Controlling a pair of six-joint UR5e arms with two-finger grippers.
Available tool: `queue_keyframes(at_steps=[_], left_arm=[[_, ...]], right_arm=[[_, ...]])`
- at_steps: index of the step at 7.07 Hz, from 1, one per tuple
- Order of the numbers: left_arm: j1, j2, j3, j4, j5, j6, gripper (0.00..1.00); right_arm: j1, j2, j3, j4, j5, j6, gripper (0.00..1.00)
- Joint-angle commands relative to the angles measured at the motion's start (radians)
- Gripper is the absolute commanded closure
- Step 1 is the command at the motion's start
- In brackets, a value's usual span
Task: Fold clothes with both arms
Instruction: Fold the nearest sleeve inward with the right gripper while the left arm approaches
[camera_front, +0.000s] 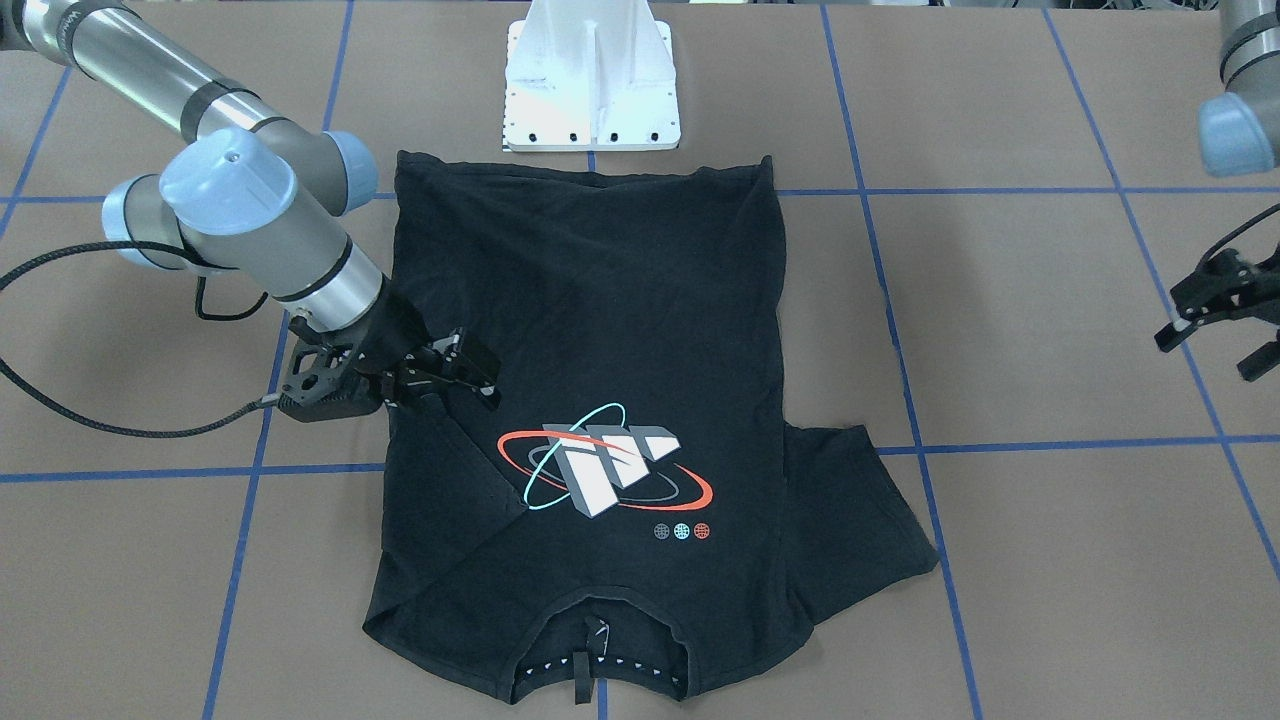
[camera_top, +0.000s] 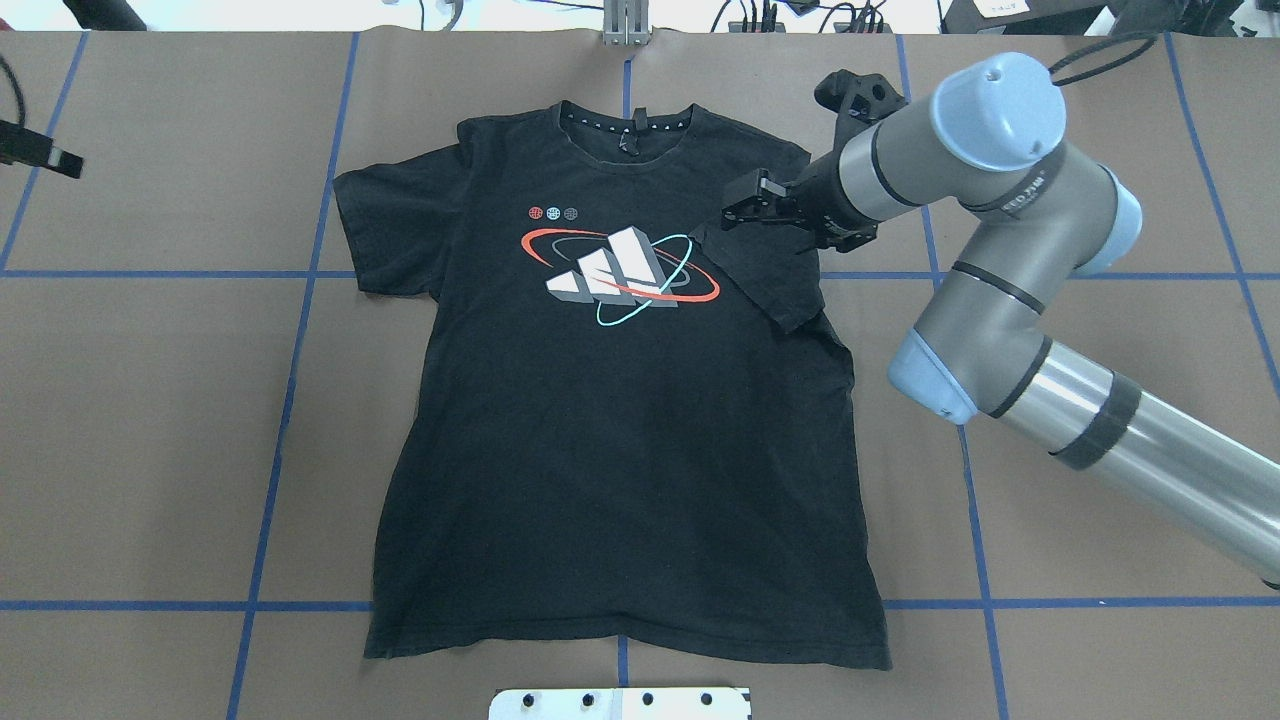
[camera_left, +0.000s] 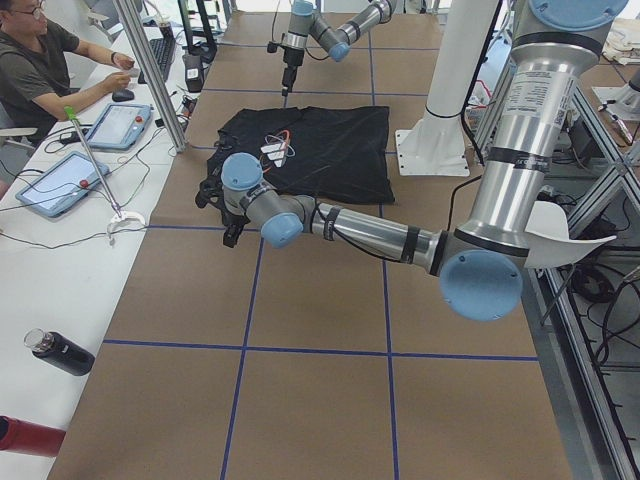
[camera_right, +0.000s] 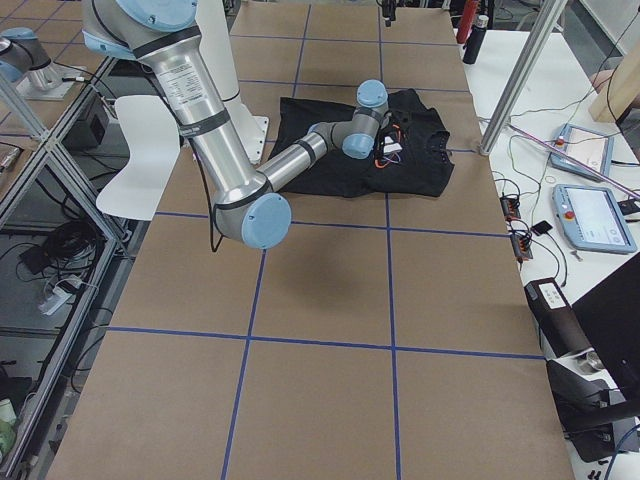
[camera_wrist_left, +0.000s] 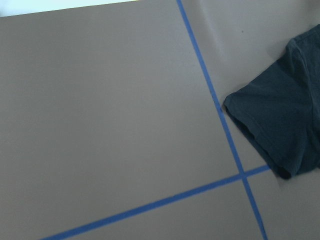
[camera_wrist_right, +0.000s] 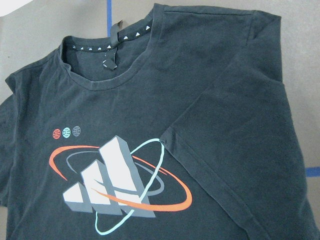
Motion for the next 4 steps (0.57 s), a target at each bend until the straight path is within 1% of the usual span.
queue_keyframes(at_steps=[1,2,3,4], left_arm=[[0.083,-0.157,0.296,-0.203,0.005,-0.008,0.10],[0.104,-0.203,0.395,-0.299,0.053,-0.011,0.14],[0.144,-0.259,0.467,-0.332,0.113,-0.020,0.19],[0.152,-0.300,0.527,-0.352,0.117,-0.043,0.25]], right_arm=[[-0.001,-0.103,0.108,0.000,0.004,0.003,0.00],[-0.004,-0.103,0.107,0.002,0.001,0.003,0.00],[-0.005,-0.103,0.104,0.002,0.003,0.002,0.00],[-0.019,-0.102,0.096,0.002,0.000,0.002,0.00]])
